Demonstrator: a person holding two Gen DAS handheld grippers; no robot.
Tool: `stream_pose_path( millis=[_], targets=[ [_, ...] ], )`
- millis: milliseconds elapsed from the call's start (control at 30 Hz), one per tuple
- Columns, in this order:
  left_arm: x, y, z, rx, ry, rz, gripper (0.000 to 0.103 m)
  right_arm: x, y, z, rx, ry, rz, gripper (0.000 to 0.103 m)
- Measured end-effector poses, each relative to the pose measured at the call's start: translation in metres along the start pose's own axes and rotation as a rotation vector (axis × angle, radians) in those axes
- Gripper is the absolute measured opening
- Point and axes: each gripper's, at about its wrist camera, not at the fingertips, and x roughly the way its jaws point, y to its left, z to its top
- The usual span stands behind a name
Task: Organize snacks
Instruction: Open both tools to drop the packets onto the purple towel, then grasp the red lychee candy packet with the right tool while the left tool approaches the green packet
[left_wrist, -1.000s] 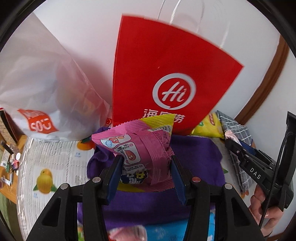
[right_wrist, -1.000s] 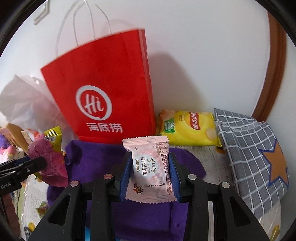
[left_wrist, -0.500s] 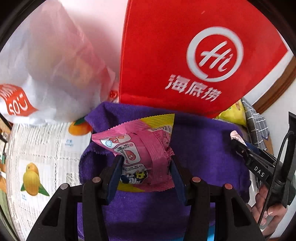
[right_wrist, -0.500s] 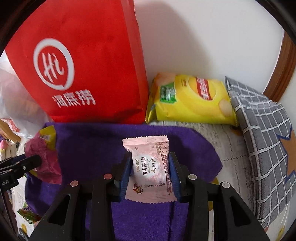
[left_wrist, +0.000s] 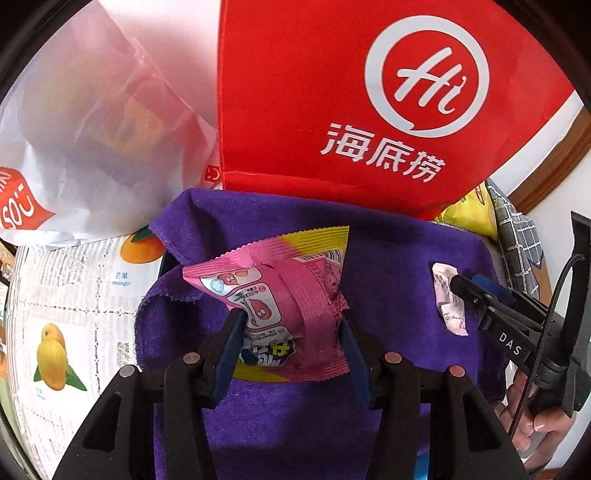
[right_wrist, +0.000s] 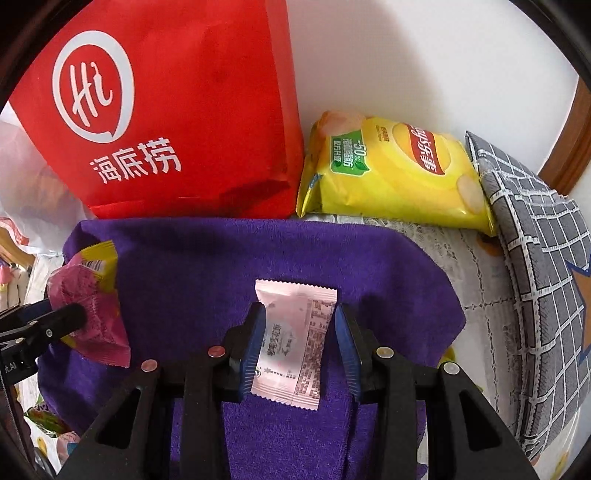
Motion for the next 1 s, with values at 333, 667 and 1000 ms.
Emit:
stream_pose_path(
  millis=[333,667,1000],
  targets=[
    [-0.018,-0.021,0.002,0.043,-0.070,-0.010,0.075,-0.033,0.009,0.004,0.002,-0.069,0.044,0.056],
    [-0.066,-0.026,-0.002,0.057,-0.208,-0.080,0.074,-0.096,0.012,0.004,0.030,-0.230,0.099,0.056],
    [-0.113,-0.033,-0.015,0.106,-0.260,-0.116,0.074,-0.137,-0.023,-0.053,0.034,-0.184,-0.052,0.056]
  ],
)
